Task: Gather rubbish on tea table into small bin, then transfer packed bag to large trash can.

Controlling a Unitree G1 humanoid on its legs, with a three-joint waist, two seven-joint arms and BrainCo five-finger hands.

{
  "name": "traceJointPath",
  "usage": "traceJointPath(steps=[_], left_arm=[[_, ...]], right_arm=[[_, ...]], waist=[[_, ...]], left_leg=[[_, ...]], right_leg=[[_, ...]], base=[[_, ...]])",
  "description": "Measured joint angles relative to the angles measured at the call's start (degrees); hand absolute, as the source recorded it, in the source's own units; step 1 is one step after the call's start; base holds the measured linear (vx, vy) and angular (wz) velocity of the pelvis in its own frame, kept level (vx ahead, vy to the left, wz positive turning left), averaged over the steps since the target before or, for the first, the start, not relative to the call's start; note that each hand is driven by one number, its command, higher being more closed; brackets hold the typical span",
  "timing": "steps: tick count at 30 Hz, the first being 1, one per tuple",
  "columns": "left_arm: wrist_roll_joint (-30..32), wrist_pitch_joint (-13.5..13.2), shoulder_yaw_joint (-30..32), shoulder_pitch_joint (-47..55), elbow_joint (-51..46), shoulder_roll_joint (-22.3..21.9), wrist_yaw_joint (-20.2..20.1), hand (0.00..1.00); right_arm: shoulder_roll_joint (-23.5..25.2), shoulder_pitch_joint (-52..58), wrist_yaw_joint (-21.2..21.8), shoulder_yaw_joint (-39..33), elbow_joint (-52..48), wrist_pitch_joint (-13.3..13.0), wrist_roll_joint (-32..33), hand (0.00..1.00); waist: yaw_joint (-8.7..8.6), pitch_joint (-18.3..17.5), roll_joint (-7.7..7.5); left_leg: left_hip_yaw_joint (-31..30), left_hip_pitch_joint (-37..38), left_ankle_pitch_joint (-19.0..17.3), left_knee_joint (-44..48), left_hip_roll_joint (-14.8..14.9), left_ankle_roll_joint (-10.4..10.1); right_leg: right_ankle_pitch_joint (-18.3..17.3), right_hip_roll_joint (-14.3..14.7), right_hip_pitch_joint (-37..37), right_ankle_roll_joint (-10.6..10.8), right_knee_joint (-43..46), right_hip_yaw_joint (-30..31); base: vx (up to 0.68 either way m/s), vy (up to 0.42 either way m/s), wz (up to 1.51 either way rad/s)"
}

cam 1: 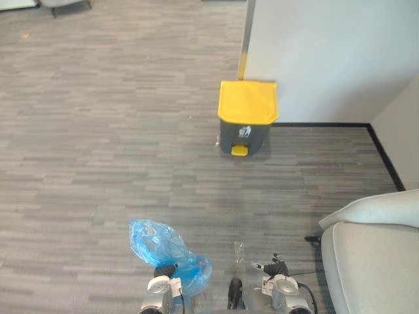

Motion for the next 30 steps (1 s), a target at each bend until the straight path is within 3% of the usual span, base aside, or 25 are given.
traceJointPath(steps=[1,2,3,4,6,9,10,11,12,14,16,18,19,20,21,22,23,24,26,28,29,30], left_arm=[[0.0,-0.2,0.2,0.0,-0.6,0.0,0.0,1.0],[0.0,-0.2,0.5,0.2,-0.4,0.0,0.0,1.0],[0.0,-0.1,0.4,0.3,0.0,-0.1,0.0,1.0],[-0.1,-0.1,0.4,0.3,0.2,-0.2,0.0,1.0],[-0.1,-0.3,0.3,-0.1,-0.1,0.3,0.1,1.0],[0.0,0.2,0.1,-0.2,0.5,0.1,0.2,1.0],[0.1,0.2,-0.2,0.1,0.6,0.3,0.3,1.0],[0.0,0.3,-0.2,0.1,1.4,0.5,0.3,1.0],[0.0,0.7,-1.1,0.2,2.1,0.8,0.8,1.0],[0.0,1.0,-1.6,0.4,2.7,1.0,1.2,1.0],[0.0,1.0,-1.9,-0.3,3.0,1.0,1.1,1.0],[0.0,1.0,-1.8,-0.4,3.7,0.7,1.1,1.0],[0.0,1.0,-1.6,-0.4,4.1,0.6,1.1,1.0],[0.1,1.0,-1.3,-0.3,4.2,0.6,1.1,1.0],[0.1,0.9,-1.3,-0.2,4.2,0.6,1.1,1.0],[0.1,1.0,-0.8,-0.4,4.8,0.2,1.0,1.0],[0.1,1.0,-0.4,-0.3,5.2,-0.1,1.0,1.0],[0.1,1.0,0.0,0.0,5.5,-0.4,0.7,1.0],[0.3,0.9,-0.1,0.0,5.5,-0.4,0.4,1.0],[0.7,0.9,-0.4,-0.5,5.3,-0.4,-0.2,1.0],[0.7,0.9,-0.1,-0.5,5.0,-0.2,-0.2,1.0],[0.7,0.9,-0.1,-0.4,4.9,-0.2,-0.2,1.0]], right_arm=[[0.0,-0.2,-0.1,-0.1,-0.1,0.0,0.0,0.0],[0.0,-0.1,-0.1,-0.2,-0.3,0.0,0.0,0.0],[-0.1,0.1,-0.2,-0.4,-0.3,0.0,0.0,0.0],[-0.2,0.5,-0.4,-0.7,0.0,0.1,0.0,0.0],[-0.1,1.6,-0.3,-0.7,0.0,0.4,-0.1,0.0],[-0.1,1.6,-0.3,-1.7,-0.1,0.4,-0.1,0.0],[-0.1,1.5,-0.2,-1.3,-0.1,0.3,-0.1,0.0],[-0.3,1.7,0.0,-0.7,-0.1,0.2,-0.2,0.0],[-0.5,2.1,0.0,-0.7,-0.1,0.2,-0.2,0.0],[-0.5,3.0,0.0,-0.7,-1.4,0.2,-0.3,0.0],[-0.4,3.2,0.0,-1.6,-1.8,0.1,-0.2,0.0],[-0.5,2.6,-0.1,-3.0,-1.8,0.0,-0.2,0.0],[-0.5,2.4,-0.1,-3.1,-1.7,-0.1,-0.2,0.0],[-0.5,2.1,0.0,-3.1,-1.5,-0.1,-0.2,0.0],[-0.5,2.1,0.0,-3.1,-1.4,-0.1,-0.2,0.0],[-0.8,1.7,0.1,-3.6,-1.2,0.0,-0.4,0.0],[-1.3,1.0,0.1,-4.3,-1.0,-0.1,-0.6,0.0],[-1.5,-0.1,0.0,-5.5,0.0,-0.1,-0.8,0.0],[-1.4,-0.3,0.0,-6.2,1.0,0.2,-0.8,0.0],[-1.3,0.4,0.0,-6.1,1.0,0.3,-0.8,0.0],[-1.5,0.9,-0.1,-4.7,0.9,0.4,-0.7,0.0],[-1.6,0.9,-0.1,-4.4,0.9,0.5,-0.7,0.0]], waist=[[0.34,0.1,-0.29],[0.35,0.0,-0.34],[0.21,-0.3,0.16],[0.44,-1.1,0.13],[0.08,-3.1,-2.96],[0.56,-3.0,-3.51],[0.62,-2.8,-3.31],[0.69,-2.4,-2.91],[0.19,-2.0,-2.34],[-0.55,-2.1,-2.48],[-1.46,-2.0,-3.14],[-1.59,-1.9,-2.99],[-2.05,-1.7,-2.77],[-2.42,-1.7,-2.74],[-2.44,-1.7,-2.82],[-2.65,-0.9,-2.65],[-2.48,-0.7,-1.09],[-2.49,-0.9,-0.37],[-2.5,-0.9,-0.05],[-3.03,-0.9,-0.06],[-2.95,-0.9,0.22],[-2.87,-0.9,0.35]], left_leg=[[0.7,-1.5,-0.4,-8.8,-0.5,0.3],[0.5,-1.8,1.2,-20.0,-1.8,0.7],[-0.1,-1.8,3.4,-25.7,-2.3,0.9],[-1.8,-1.2,9.3,-30.6,-3.6,0.1],[-0.5,-0.6,8.6,-33.2,-7.8,1.7],[2.2,2.8,4.8,-32.7,-9.3,3.3],[3.1,4.6,3.3,-33.4,-9.4,3.5],[4.8,8.8,2.0,-35.1,-9.6,3.7],[5.6,12.3,1.0,-36.4,-9.8,3.6],[6.2,16.5,0.6,-39.3,-10.5,3.5],[5.7,19.2,0.2,-41.6,-10.9,3.2],[5.3,22.0,-0.1,-43.3,-10.9,3.2],[4.7,24.1,-0.1,-44.9,-10.6,3.2],[4.2,25.8,-0.5,-45.9,-10.5,2.4],[3.7,26.4,-0.9,-46.3,-10.7,1.8],[1.6,28.8,-2.3,-46.9,-10.9,-0.1],[1.4,29.0,-2.2,-46.8,-9.5,-0.1],[1.0,29.2,-1.2,-46.1,-9.1,0.3],[-0.1,29.7,-0.7,-44.0,-8.3,-0.3],[-3.1,23.9,-0.2,-28.1,-6.0,-1.6],[-4.3,17.5,1.9,-13.9,-3.5,-6.3],[-4.3,15.7,2.0,-9.8,-2.7,-6.6]], right_leg=[[-0.6,-1.0,1.7,1.4,-0.4,0.8],[-1.9,-1.9,3.2,3.6,-0.4,1.9],[-2.5,-2.0,3.7,4.6,-0.4,2.4],[-4.4,-2.5,4.3,7.1,-0.1,4.4],[-3.7,-6.2,3.9,7.1,0.0,5.4],[-1.9,-8.7,2.7,9.1,6.4,7.6],[-1.3,-8.9,0.6,10.1,12.2,8.7],[2.6,-9.7,-6.3,11.8,27.0,10.0],[3.6,-9.8,-11.3,12.3,38.2,10.0],[2.4,-9.8,-17.3,10.8,45.0,7.3],[1.0,-9.3,-21.8,9.9,43.7,3.2],[-1.0,-8.2,-23.9,8.6,38.8,-0.2],[-1.0,-7.0,-24.0,7.6,31.2,-2.2],[1.3,-5.7,-23.6,6.4,21.6,-2.6],[2.8,-5.3,-23.3,6.2,18.3,-2.6],[8.1,-4.3,-21.2,2.5,12.5,-2.8],[7.8,-3.5,-20.3,2.2,12.4,-3.5],[5.1,-2.9,-20.3,1.6,13.8,-3.5],[2.2,-2.5,-19.6,1.1,15.1,-3.9],[0.5,-1.6,-14.9,1.3,12.3,-5.0],[0.1,-0.6,-11.2,1.3,9.3,-5.0],[-0.1,-0.2,-10.2,1.0,8.4,-5.0]], base=[[0.41,0.214,-0.77],[0.49,0.28,-0.69],[0.39,0.298,-0.6],[0.4,0.289,-0.24],[0.39,0.267,0.16],[0.33,0.228,-0.25],[0.27,0.217,-0.69],[0.32,0.23,-0.71],[0.32,0.208,-0.51],[0.32,0.11,-0.09],[0.36,0.027,0.18],[0.36,-0.05,0.25],[0.53,-0.134,0.5],[0.44,-0.121,0.54],[0.56,-0.181,0.47],[0.38,-0.109,0.17],[0.61,-0.208,0.05],[0.46,-0.184,-0.08],[0.36,-0.178,0.06],[0.31,-0.171,0.27],[0.24,-0.103,0.17],[0.3,-0.079,-0.08]])
